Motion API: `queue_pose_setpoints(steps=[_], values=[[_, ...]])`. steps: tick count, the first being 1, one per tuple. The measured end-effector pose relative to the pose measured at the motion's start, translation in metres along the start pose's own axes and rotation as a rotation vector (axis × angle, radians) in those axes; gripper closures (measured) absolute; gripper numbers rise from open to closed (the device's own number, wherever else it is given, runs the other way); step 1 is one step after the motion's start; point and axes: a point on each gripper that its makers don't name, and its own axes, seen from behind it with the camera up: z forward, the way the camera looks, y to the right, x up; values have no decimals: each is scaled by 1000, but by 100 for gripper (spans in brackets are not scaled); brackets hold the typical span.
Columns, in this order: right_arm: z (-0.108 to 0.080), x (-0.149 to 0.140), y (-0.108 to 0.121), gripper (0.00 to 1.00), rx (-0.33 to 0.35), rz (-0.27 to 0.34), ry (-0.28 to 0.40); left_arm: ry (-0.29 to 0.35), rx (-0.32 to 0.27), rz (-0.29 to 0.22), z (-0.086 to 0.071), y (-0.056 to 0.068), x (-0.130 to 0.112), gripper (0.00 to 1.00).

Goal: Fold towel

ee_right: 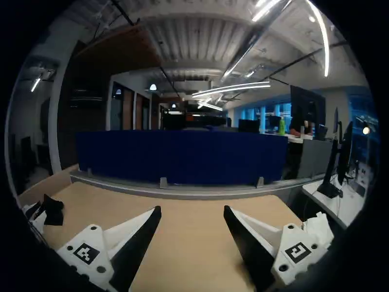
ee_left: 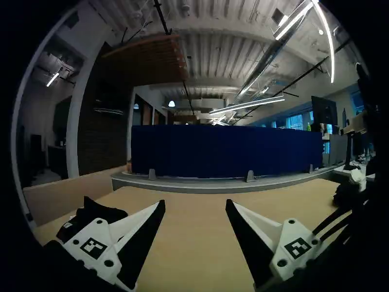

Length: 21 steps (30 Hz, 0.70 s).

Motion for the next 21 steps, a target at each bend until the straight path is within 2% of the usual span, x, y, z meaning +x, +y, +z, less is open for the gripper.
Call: queue_pose_setpoints(steps=[8, 14, 21], values=[[6, -4, -8, 0, 7, 3, 15, 6, 0, 43, 1, -2, -36, 8], [10, -7, -16, 1, 19, 4, 19, -7, -5, 24, 3, -3, -49, 8], [9, -9, -20, 0, 29, -2, 17, -11, -10, 19, 3, 0, -54, 8]])
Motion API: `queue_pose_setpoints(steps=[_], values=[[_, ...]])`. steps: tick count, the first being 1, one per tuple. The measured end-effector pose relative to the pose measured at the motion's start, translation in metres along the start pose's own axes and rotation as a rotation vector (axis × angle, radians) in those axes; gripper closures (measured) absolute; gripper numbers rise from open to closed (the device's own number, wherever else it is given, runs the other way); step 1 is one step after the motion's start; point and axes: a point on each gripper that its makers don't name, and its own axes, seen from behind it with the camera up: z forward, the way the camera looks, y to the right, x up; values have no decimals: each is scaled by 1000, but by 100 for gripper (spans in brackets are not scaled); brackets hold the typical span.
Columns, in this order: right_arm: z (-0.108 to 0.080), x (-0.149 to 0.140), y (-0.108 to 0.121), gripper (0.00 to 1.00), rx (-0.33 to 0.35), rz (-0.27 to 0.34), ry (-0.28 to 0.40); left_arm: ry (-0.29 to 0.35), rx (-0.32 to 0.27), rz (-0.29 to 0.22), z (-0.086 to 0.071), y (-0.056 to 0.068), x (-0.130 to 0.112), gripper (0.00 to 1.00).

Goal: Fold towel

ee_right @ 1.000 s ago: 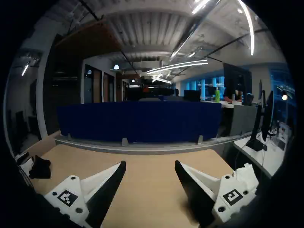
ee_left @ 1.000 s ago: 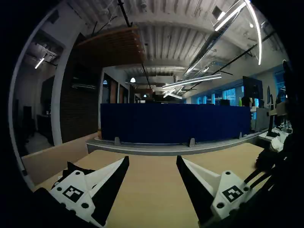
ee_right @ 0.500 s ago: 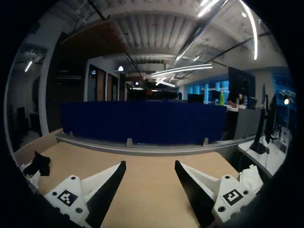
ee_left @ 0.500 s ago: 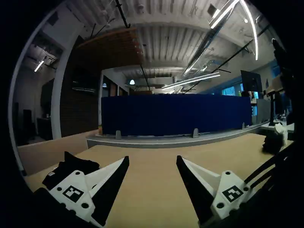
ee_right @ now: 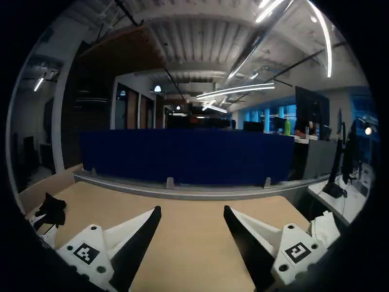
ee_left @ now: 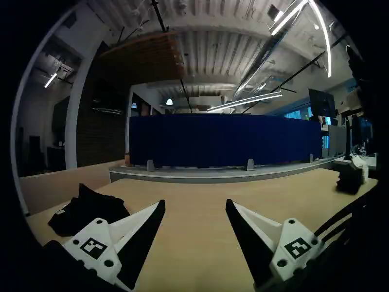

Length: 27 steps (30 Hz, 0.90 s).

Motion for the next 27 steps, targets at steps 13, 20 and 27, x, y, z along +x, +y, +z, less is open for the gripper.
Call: queue_pose_setpoints(steps=[13, 20, 27], values=[[-6, 6, 14, 0, -8, 17, 17, -13, -4, 5, 0, 4, -10, 8], [-8, 5, 20, 0, -8, 24, 18, -15, -13, 5, -1, 5, -9, 8], [-5, 15, 29, 0, -18, 19, 47, -16, -14, 5, -1, 5, -11, 8]])
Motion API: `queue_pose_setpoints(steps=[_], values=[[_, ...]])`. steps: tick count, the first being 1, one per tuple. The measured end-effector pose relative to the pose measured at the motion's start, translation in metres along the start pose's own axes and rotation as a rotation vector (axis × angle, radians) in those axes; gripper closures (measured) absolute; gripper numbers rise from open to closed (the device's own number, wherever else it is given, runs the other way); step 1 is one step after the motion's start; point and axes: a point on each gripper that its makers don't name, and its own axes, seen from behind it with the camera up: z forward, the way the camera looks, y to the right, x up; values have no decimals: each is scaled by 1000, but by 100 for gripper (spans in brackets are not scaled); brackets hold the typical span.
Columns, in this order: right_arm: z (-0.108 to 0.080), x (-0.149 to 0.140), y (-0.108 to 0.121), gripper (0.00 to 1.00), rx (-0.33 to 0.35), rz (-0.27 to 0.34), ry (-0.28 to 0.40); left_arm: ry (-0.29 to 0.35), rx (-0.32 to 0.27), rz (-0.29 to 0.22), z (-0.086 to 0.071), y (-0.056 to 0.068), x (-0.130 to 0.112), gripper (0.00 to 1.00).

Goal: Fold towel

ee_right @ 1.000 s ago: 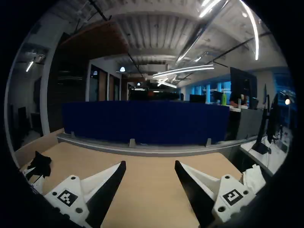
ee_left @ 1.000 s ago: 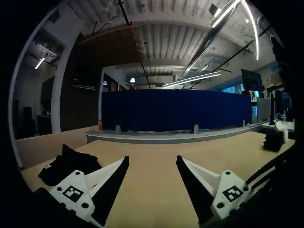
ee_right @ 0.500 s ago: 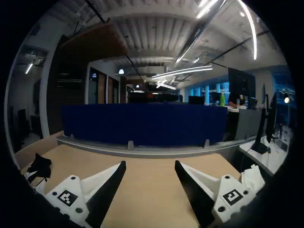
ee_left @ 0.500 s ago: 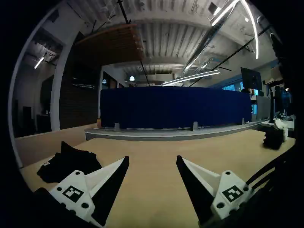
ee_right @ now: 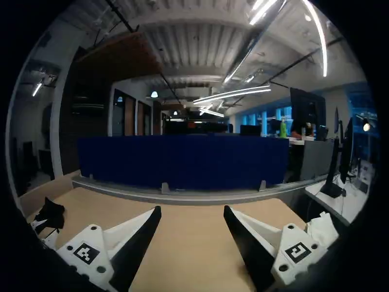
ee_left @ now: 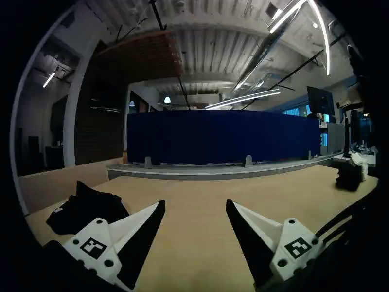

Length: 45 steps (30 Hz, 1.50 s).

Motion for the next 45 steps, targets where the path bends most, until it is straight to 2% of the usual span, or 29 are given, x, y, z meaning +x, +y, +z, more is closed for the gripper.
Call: queue_pose_setpoints(steps=[6, 15, 21, 27, 39, 45], values=[[-2, 10, 7, 0, -6, -14, 56, 1, 0, 1, 0, 0, 1, 8], [-13, -10, 37, 0, -43, -4, 84, 0, 0, 1, 0, -1, -1, 8], [-17, -50, 59, 0, -52, 18, 82, 0, 0, 1, 0, -1, -1, 7], [-20, -88, 73, 0, -52, 15, 72, 0, 0, 1, 0, -2, -1, 7], [-20, -155, 79, 0, -40, 45, 92, 0, 0, 1, 0, -2, -1, 7], [-17, -173, 84, 0, -54, 51, 86, 0, 0, 1, 0, -3, -1, 7]])
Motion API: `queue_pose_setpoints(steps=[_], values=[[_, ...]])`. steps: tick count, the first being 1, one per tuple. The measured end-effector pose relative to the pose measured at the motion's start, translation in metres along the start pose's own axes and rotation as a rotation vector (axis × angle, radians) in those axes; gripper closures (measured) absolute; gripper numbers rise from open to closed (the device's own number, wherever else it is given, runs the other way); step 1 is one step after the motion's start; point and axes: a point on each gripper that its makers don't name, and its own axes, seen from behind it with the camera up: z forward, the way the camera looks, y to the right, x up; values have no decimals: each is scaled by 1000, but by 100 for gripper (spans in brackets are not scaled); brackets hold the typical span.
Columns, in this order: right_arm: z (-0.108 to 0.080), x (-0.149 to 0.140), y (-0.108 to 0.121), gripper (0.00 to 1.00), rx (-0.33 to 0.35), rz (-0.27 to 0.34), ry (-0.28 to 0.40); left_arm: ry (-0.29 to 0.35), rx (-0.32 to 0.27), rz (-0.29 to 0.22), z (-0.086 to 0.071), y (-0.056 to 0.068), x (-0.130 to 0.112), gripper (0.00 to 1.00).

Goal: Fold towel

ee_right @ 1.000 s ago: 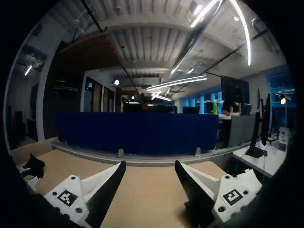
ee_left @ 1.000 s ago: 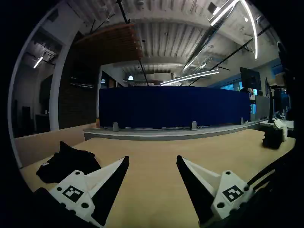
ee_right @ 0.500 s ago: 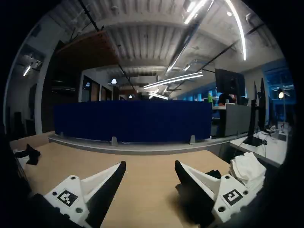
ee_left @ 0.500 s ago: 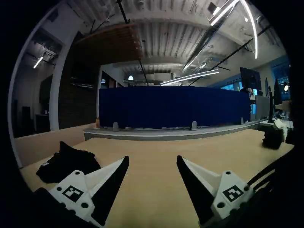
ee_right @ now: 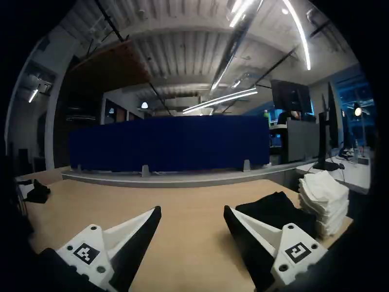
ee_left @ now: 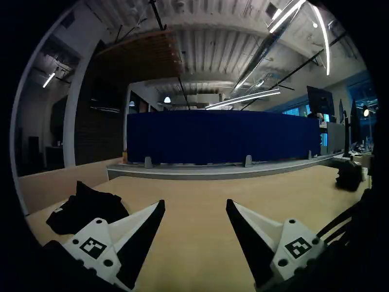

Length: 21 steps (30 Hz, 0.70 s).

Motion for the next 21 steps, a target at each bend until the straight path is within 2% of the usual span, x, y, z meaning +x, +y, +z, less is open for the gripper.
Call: queue_pose_setpoints(steps=[6, 12, 21], values=[[-1, -5, 1, 0, -6, -11, 5, 0, 0, 0, 1, 0, 0, 7], [-3, -12, -7, 0, 18, 16, -7, 0, 0, 0, 1, 1, 0, 7], [0, -14, 1, 0, -15, 32, -5, 0, 0, 0, 1, 0, 0, 7]])
